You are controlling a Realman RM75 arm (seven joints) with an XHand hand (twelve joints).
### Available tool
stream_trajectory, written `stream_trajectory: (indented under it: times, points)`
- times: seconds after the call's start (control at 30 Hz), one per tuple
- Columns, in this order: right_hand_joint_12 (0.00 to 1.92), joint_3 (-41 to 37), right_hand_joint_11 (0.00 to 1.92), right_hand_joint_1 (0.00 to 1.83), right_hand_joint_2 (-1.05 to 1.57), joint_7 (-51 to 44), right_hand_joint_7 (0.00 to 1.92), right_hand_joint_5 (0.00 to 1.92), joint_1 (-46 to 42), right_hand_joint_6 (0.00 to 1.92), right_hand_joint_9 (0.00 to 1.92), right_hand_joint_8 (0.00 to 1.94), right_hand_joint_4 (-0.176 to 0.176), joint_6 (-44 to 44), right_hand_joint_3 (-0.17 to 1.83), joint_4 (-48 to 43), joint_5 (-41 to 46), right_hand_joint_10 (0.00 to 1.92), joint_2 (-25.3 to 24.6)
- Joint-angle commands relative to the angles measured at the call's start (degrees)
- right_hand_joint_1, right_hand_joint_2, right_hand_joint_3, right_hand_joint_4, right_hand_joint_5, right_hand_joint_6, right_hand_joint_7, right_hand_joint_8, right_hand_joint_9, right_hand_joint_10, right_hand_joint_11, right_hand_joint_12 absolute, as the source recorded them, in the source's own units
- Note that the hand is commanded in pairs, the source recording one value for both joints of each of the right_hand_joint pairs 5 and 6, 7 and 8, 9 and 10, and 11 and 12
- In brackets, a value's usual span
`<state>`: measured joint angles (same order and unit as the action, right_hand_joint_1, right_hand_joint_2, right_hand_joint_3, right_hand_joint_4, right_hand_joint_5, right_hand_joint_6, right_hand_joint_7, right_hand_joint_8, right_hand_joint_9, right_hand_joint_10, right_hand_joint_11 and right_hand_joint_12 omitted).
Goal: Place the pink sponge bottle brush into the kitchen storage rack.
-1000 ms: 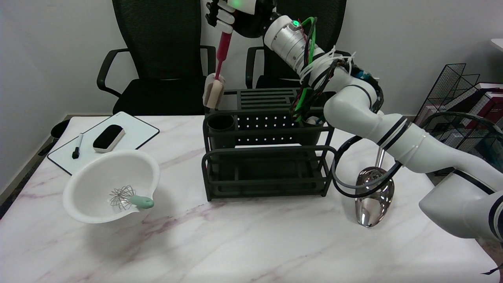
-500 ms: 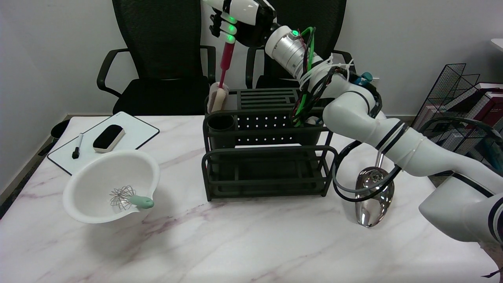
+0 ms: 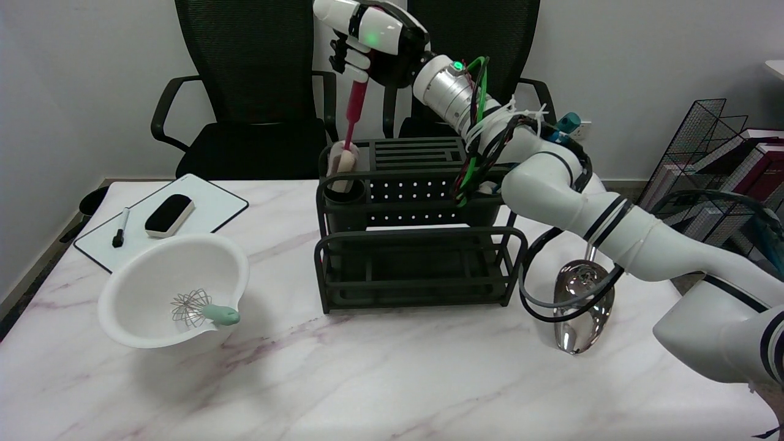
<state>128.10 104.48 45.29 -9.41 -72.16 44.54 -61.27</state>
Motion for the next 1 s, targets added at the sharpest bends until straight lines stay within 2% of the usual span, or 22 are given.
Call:
stream_trajectory:
  times: [0.03, 1.0]
  points:
    - [1.92, 0.4, 1.92, 1.0, 1.57, 0.1, 1.92, 1.92, -0.6, 1.92, 1.92, 1.92, 0.0, -0.1, 0.34, 2.8, 0.1, 1.92, -1.4]
    - [1.92, 0.6, 1.92, 0.99, 1.57, 0.1, 1.92, 1.92, -0.8, 1.92, 1.92, 1.92, 0.0, -0.5, 0.35, 8.3, 0.0, 1.92, -4.4]
